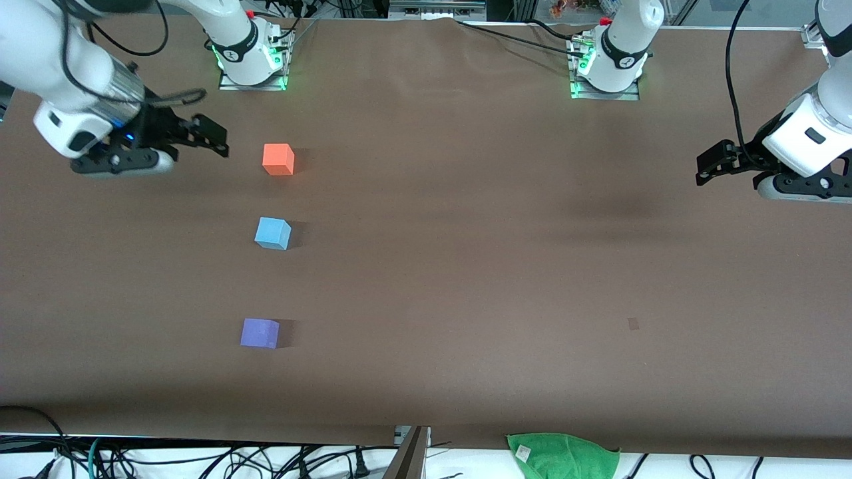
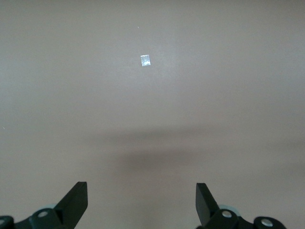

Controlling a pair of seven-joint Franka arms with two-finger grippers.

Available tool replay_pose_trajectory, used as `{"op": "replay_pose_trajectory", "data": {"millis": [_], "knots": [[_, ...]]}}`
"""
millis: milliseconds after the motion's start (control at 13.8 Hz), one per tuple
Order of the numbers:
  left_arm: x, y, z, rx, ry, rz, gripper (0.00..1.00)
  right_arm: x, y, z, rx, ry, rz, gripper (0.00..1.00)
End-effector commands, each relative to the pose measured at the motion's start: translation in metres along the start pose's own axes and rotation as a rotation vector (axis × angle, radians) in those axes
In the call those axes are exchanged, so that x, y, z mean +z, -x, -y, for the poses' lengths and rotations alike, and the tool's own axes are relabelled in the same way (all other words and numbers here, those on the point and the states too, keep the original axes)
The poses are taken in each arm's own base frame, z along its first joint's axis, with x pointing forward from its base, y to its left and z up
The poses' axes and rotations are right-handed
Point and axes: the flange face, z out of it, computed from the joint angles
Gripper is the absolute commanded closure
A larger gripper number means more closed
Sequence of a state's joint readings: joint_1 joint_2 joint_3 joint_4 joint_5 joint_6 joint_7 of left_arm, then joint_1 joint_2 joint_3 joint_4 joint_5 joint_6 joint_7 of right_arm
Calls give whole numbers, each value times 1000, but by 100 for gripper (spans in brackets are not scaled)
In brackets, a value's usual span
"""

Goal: Place blue block between orange and purple blocks

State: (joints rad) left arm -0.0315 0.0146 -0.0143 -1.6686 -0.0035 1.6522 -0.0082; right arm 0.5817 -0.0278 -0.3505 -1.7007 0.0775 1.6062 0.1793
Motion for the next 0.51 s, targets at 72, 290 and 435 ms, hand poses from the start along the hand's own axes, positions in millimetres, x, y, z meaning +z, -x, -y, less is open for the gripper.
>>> {"op": "replay_pose_trajectory", "data": {"millis": [72,290,435], "knots": [[-7,-1,0,10,3,1,0,-5,-3,4,-38,60,7,0],[-7,-1,1,10,1,3,0,-18,-9,-6,-24,55,-20,0],[-7,-1,0,12,1,1,0,-18,-8,-8,-24,54,-11,0]]}}
